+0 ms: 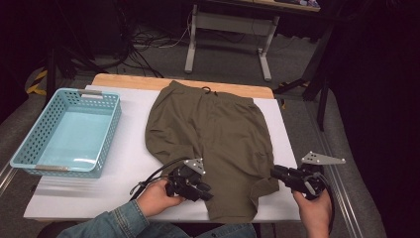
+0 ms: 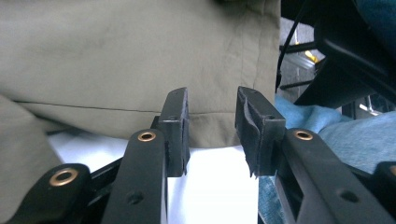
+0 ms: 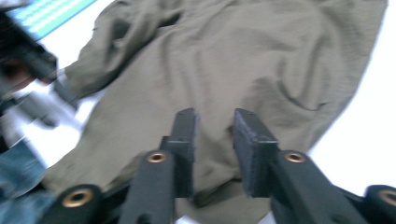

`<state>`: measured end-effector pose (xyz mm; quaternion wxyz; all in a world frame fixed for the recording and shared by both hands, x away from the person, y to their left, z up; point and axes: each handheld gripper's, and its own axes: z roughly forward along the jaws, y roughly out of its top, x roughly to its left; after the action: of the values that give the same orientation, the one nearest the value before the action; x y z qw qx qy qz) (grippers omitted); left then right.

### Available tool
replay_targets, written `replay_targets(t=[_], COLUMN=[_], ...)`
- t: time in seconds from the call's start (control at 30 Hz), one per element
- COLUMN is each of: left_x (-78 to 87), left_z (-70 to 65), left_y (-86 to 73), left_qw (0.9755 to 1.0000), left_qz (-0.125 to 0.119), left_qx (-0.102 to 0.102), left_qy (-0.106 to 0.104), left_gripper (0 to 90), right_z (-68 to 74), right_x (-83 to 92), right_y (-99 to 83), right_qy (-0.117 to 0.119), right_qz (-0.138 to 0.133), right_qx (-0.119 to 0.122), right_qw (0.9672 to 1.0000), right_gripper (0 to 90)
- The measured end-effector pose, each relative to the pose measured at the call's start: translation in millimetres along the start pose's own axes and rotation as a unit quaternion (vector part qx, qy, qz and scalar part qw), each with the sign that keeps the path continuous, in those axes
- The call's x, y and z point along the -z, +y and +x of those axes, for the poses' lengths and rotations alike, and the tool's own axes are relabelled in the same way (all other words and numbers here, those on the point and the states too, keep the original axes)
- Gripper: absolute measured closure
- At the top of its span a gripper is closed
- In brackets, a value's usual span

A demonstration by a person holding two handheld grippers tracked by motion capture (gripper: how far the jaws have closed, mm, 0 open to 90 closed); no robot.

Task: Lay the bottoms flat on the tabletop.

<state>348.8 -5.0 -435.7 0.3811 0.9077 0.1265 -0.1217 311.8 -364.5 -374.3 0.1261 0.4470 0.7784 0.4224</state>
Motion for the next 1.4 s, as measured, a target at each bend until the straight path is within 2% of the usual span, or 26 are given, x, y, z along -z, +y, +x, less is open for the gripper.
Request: replay_targets(t=[0.07,0.17,0.23,0.3,0.33,0.37,0.4,0.43,0.5,0.53,0.6,0.73,0.77,0.83,0.87,0.9,0.93,1.03,1.13,1.17,1.2,1.27,1.3,1.4], left_x=[-6.1,-15.0,-18.5,-18.6,-18.1,-15.7,-14.9,-13.9,-13.8,-14.3,-15.0,-13.3,-12.5,-10.6,-9.9,-8.7,-7.4,-5.9,-3.9,-2.7,-1.5,1.6,4.1,13.4], left_z=[-2.7,-5.5,-5.0,-4.3,-4.1,-3.4,-3.2,-2.6,-1.7,-0.9,-1.2,-1.4,-0.4,1.1,1.6,2.1,3.0,3.3,3.1,3.1,3.2,4.3,4.6,6.8], left_y=[0.4,0.9,0.7,0.1,0.0,0.1,0.1,0.3,0.3,0.5,0.8,0.8,0.6,0.0,-0.4,-1.0,-1.2,-2.0,-1.9,-2.0,-2.2,-2.7,-3.3,-5.0], left_qw=[1.0000,0.9997,0.9995,0.9995,0.9996,0.9996,0.9997,0.9997,0.9998,0.9998,0.9998,0.9998,0.9998,0.9998,0.9997,0.9997,0.9997,0.9997,0.9997,0.9996,0.9996,0.9995,0.9994,0.9988], left_qz=[0.007,0.020,0.028,0.028,0.027,0.026,0.021,0.022,0.019,0.017,0.018,0.015,0.014,0.011,0.010,0.009,0.011,0.005,0.000,-0.002,-0.003,-0.007,-0.009,-0.022], left_qx=[-0.006,-0.012,-0.014,-0.011,-0.010,-0.012,-0.011,-0.011,-0.005,-0.006,-0.005,-0.005,-0.004,0.000,0.001,0.003,0.002,0.008,0.009,0.008,0.010,0.009,0.011,0.015], left_qy=[-0.003,-0.003,0.001,0.003,0.004,0.004,0.006,0.007,0.008,0.006,0.004,0.012,0.013,0.018,0.020,0.022,0.022,0.024,0.024,0.026,0.026,0.030,0.033,0.042], left_gripper=[65.4,66.8,68.3,68.4,68.5,68.5,68.5,68.5,68.5,68.5,68.4,67.9,67.6,67.4,67.3,67.1,67.1,66.9,66.9,66.8,66.8,66.6,66.5,66.3], right_z=[-4.4,-3.8,-2.6,-0.9,2.2,2.8,5.1,6.1,5.9,6.2,4.0,3.4,2.7,-1.8,-4.9,-8.1,-12.8,-23.6,-29.7,-30.2,-29.9,-28.8,-29.3,-33.3], right_x=[-8.8,-18.8,-24.2,-28.0,-28.7,-28.6,-26.9,-24.3,-21.1,-19.1,-17.3,-22.0,-23.1,-25.1,-26.3,-27.4,-29.1,-34.6,-42.3,-45.5,-47.2,-47.1,-46.2,-40.4], right_y=[0.3,-0.5,-2.7,-5.6,-9.3,-10.7,-14.6,-16.8,-19.9,-20.5,-20.3,-17.4,-16.3,-14.7,-14.6,-15.0,-16.0,-19.6,-22.0,-22.4,-22.0,-21.0,-20.5,-22.6], right_qy=[-0.008,-0.008,0.005,0.028,0.043,0.051,0.065,0.071,0.076,0.060,0.042,-0.014,-0.029,-0.059,-0.077,-0.085,-0.099,-0.122,-0.120,-0.118,-0.115,-0.119,-0.123,-0.172], right_qz=[0.013,0.036,0.056,0.089,0.122,0.134,0.171,0.189,0.212,0.215,0.196,0.142,0.126,0.102,0.091,0.084,0.077,0.073,0.087,0.094,0.098,0.101,0.105,0.109], right_qx=[-0.005,0.000,0.005,0.010,0.018,0.017,0.020,0.016,0.009,0.013,0.008,0.018,0.015,0.009,0.005,0.001,-0.010,-0.026,-0.038,-0.043,-0.042,-0.042,-0.045,-0.050], right_qw=[0.9999,0.9993,0.9984,0.9956,0.9915,0.9895,0.9830,0.9792,0.9742,0.9747,0.9797,0.9896,0.9915,0.9930,0.9928,0.9928,0.9921,0.9895,0.9882,0.9877,0.9876,0.9868,0.9858,0.9777], right_gripper=[84.1,90.0,90.0,90.0,90.0,90.0,90.0,90.0,90.0,90.0,89.2,72.0,70.7,63.9,62.3,61.3,58.5,60.1,72.5,78.5,89.2,89.8,90.0,90.0])
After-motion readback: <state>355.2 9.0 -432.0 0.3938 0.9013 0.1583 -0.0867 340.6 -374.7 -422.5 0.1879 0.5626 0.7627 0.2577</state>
